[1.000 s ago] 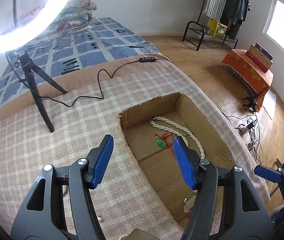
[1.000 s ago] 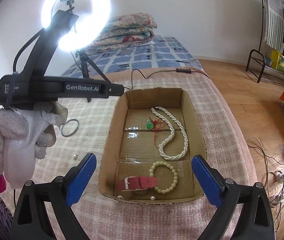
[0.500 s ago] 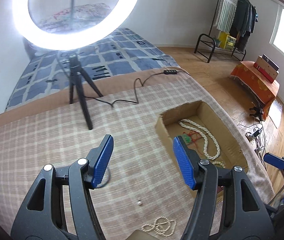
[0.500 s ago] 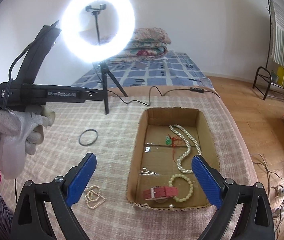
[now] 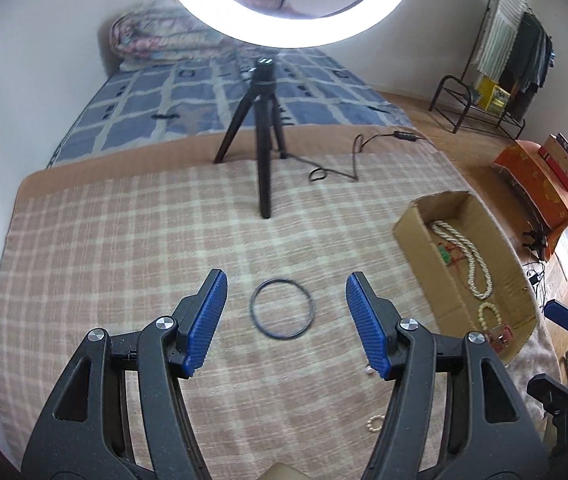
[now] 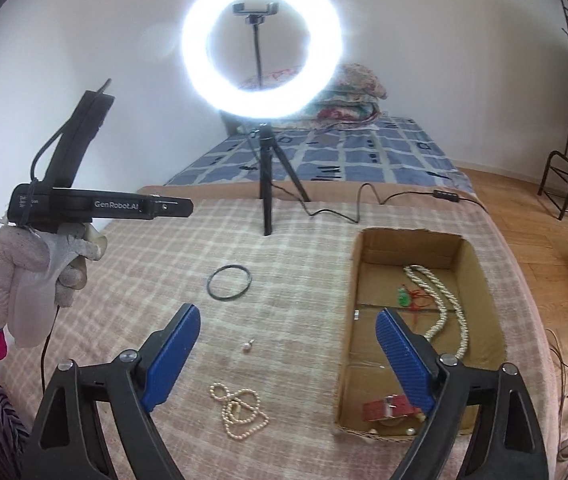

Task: Organize jewelry
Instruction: 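Move left tool to the black bangle while right tool moves to a pearl earring, then close left tool on the black bangle while right tool closes on the pearl earring, then lift the black bangle with left tool while right tool carries the earring to the box, then lower the bangle into the box and open left tool while right tool releases the earring, then withdraw both tools from the box and move right tool over the small pearl strand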

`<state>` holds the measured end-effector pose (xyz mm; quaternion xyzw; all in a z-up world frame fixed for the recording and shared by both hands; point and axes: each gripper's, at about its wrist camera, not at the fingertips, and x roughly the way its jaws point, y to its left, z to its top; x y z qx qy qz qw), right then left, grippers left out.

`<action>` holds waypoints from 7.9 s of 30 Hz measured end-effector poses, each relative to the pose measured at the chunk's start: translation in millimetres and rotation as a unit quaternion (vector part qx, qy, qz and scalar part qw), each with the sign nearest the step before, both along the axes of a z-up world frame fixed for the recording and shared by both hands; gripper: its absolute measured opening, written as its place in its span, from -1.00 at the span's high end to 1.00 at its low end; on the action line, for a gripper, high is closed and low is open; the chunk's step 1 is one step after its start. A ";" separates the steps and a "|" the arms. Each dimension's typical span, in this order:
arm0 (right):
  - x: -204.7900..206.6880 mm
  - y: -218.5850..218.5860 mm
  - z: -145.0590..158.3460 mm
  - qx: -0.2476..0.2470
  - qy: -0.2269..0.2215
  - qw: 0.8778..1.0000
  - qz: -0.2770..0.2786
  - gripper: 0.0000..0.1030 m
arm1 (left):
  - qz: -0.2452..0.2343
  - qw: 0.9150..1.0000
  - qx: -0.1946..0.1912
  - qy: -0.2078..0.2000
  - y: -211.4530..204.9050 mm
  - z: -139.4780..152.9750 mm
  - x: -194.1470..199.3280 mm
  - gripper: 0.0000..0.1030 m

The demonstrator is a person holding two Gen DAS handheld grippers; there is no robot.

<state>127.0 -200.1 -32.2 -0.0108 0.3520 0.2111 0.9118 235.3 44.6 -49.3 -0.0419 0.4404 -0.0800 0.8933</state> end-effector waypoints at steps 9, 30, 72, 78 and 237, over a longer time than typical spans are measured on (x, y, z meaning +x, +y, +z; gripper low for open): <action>10.9 31.4 -36.0 0.000 0.045 0.999 0.023 -0.52 | 0.018 0.999 -0.010 0.034 22.8 -35.4 15.1 -0.24; 42.8 79.3 -116.1 -0.056 0.159 0.984 0.058 0.36 | -0.004 0.994 -0.043 0.100 27.1 -96.4 48.9 0.18; 64.9 86.6 -138.6 -0.082 0.165 0.982 0.048 0.88 | 0.021 0.993 -0.014 0.116 19.0 -135.2 58.9 0.96; 58.2 84.8 -124.0 -0.081 0.145 0.985 0.047 0.88 | 0.027 0.994 -0.031 0.099 22.7 -116.5 54.6 0.97; -39.6 46.7 -104.7 -0.096 0.116 0.979 0.137 -0.63 | -0.014 0.999 0.040 0.023 15.3 6.6 -153.3 -0.29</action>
